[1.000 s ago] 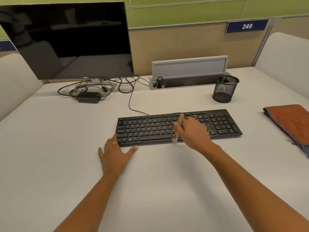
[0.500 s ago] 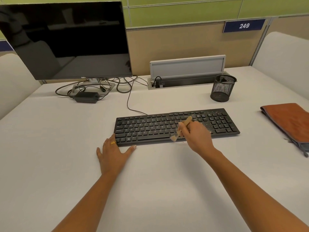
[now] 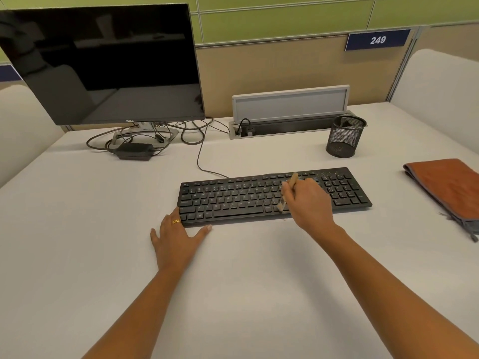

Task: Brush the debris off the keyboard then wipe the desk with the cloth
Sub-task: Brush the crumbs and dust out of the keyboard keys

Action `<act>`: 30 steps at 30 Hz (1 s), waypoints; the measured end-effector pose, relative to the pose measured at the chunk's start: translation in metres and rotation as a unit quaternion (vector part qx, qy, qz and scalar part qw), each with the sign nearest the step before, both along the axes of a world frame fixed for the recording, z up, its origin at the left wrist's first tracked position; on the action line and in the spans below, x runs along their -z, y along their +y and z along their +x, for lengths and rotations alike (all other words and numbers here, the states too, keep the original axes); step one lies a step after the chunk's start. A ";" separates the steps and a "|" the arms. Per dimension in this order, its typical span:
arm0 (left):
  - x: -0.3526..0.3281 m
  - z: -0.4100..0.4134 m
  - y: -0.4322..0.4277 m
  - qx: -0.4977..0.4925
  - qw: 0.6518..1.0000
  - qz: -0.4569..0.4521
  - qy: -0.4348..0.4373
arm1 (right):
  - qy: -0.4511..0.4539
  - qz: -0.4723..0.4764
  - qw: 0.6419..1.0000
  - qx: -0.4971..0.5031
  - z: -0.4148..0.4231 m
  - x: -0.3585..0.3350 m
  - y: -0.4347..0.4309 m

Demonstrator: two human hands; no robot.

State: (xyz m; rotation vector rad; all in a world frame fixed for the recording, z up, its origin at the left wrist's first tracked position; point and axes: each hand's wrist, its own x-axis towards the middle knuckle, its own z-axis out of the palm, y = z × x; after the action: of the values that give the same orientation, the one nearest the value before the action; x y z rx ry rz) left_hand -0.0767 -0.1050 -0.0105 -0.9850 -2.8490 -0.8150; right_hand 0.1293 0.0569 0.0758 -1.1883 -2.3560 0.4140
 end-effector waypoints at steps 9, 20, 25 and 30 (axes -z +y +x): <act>0.000 0.000 0.000 0.001 1.000 0.002 0.000 | -0.031 -0.022 0.995 -0.090 -0.001 -0.001 -0.001; 0.000 0.000 0.000 0.002 1.000 0.000 -0.001 | 0.020 -0.024 1.000 -0.004 0.000 0.006 0.004; 0.000 0.000 -0.001 0.002 1.000 -0.004 -0.001 | 0.015 -0.058 0.997 -0.045 -0.002 0.007 0.003; 0.000 0.000 0.000 0.001 1.000 -0.002 -0.003 | 0.002 -0.061 0.998 -0.014 0.001 0.004 0.004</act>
State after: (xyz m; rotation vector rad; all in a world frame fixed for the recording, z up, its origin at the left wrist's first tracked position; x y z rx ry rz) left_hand -0.0769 -0.1053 -0.0106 -0.9876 -2.8573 -0.8141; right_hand 0.1305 0.0608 0.0718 -1.2095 -2.3743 0.5767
